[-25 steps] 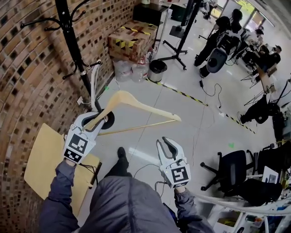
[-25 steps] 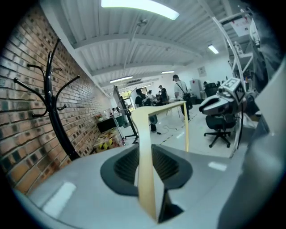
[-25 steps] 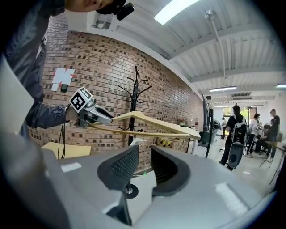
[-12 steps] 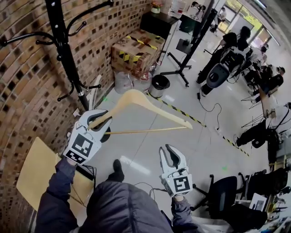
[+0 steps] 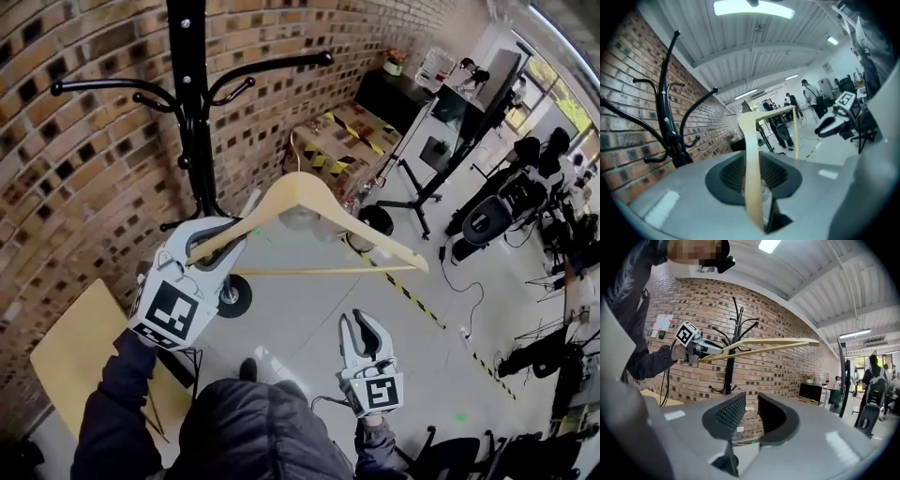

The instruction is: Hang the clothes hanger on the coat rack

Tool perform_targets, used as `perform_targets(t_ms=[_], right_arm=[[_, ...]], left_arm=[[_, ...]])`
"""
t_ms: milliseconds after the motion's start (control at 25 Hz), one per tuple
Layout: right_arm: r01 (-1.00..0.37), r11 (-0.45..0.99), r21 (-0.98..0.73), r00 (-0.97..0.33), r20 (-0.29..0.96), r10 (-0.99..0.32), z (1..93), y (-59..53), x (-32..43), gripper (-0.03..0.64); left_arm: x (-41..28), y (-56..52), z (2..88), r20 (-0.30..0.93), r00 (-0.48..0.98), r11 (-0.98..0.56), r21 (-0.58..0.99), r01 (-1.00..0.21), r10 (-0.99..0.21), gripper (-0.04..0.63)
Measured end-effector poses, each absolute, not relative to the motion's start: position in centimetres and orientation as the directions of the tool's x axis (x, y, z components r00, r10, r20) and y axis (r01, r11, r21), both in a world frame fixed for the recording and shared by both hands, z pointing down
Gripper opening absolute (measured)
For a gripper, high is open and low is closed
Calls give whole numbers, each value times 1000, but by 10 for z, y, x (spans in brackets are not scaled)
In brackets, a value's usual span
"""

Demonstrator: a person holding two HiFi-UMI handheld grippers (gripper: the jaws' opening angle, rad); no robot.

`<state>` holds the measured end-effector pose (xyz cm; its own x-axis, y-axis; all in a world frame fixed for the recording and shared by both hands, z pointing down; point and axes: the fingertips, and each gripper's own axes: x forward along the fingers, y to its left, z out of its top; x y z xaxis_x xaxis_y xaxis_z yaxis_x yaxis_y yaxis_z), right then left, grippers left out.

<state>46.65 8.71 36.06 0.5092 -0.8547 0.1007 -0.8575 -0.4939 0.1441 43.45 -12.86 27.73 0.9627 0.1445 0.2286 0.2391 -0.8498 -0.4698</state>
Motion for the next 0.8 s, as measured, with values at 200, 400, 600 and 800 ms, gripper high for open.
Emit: perform_targets(t_ms=[200, 400, 600, 800], right_arm=[[-909, -396, 134, 408, 81, -909, 347, 59, 478, 91], [-952, -287, 110, 296, 77, -952, 345, 43, 494, 91], [-974, -209, 89, 214, 50, -976, 355, 38, 517, 91], [-983, -173, 53, 176, 49, -983, 365, 40, 549, 91]], left_arm=[[424, -153, 210, 166, 986, -849, -521, 90, 3, 89], [426, -168, 174, 172, 975, -810, -586, -15, -142, 89], [435, -179, 186, 237, 923, -775, -625, -93, -303, 89], [454, -190, 190, 284, 867, -715, -689, -113, -410, 91]])
